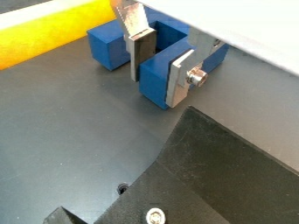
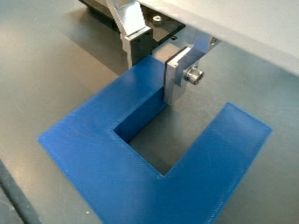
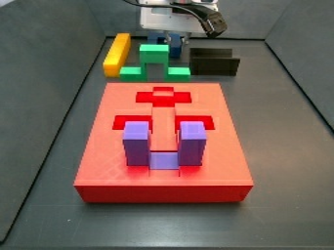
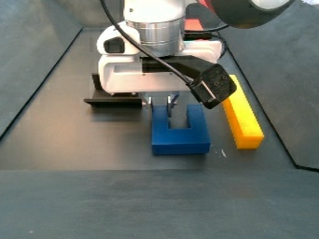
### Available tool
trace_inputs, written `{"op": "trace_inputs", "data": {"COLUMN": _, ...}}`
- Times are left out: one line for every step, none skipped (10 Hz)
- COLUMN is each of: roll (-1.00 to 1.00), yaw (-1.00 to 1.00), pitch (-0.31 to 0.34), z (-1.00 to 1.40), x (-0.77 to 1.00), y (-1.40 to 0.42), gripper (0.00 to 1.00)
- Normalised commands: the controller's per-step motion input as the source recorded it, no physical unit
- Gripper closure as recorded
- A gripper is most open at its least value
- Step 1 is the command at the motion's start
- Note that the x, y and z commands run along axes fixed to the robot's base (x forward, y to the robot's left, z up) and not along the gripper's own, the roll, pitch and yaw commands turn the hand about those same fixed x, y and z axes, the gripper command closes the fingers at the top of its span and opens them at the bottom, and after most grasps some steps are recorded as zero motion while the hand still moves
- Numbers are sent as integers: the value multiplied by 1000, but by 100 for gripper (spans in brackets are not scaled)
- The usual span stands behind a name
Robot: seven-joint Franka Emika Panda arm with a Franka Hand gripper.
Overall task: Pick up the blue object. Move up. Place the blue object on the fixture. Regrasp the blue object. Move to above the board. Insert the blue object.
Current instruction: Pick up the blue object, then move up, then place the blue object on the fixture.
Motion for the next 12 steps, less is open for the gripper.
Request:
{"op": "trace_inputs", "data": {"roll": 0, "yaw": 0, "pitch": 0, "z": 0, "x": 0, "y": 0, "gripper": 100}}
{"op": "trace_inputs", "data": {"roll": 0, "yaw": 0, "pitch": 0, "z": 833, "x": 0, "y": 0, "gripper": 100}}
{"op": "trace_inputs", "data": {"roll": -3, "yaw": -33, "pitch": 6, "z": 842, "x": -30, "y": -6, "gripper": 100}}
{"op": "trace_inputs", "data": {"roll": 6, "yaw": -42, "pitch": 13, "z": 522, "x": -91, "y": -16, "gripper": 100}}
{"op": "trace_inputs", "data": {"roll": 15, "yaw": -35, "pitch": 0, "z": 307, "x": -72, "y": -7, "gripper": 100}}
{"op": "trace_inputs", "data": {"roll": 0, "yaw": 0, "pitch": 0, "z": 0, "x": 17, "y": 0, "gripper": 100}}
{"op": "trace_inputs", "data": {"roll": -494, "yaw": 0, "pitch": 0, "z": 106, "x": 251, "y": 0, "gripper": 100}}
{"op": "trace_inputs", "data": {"roll": -917, "yaw": -91, "pitch": -91, "z": 151, "x": 480, "y": 0, "gripper": 100}}
{"op": "trace_inputs", "data": {"roll": -849, "yaw": -97, "pitch": -11, "z": 497, "x": 546, "y": -163, "gripper": 100}}
{"op": "trace_inputs", "data": {"roll": -806, "yaw": -103, "pitch": 0, "z": 609, "x": 631, "y": -220, "gripper": 100}}
{"op": "trace_inputs", "data": {"roll": -809, "yaw": -134, "pitch": 0, "z": 583, "x": 680, "y": -240, "gripper": 100}}
{"op": "trace_inputs", "data": {"roll": -794, "yaw": -169, "pitch": 37, "z": 437, "x": 743, "y": -260, "gripper": 100}}
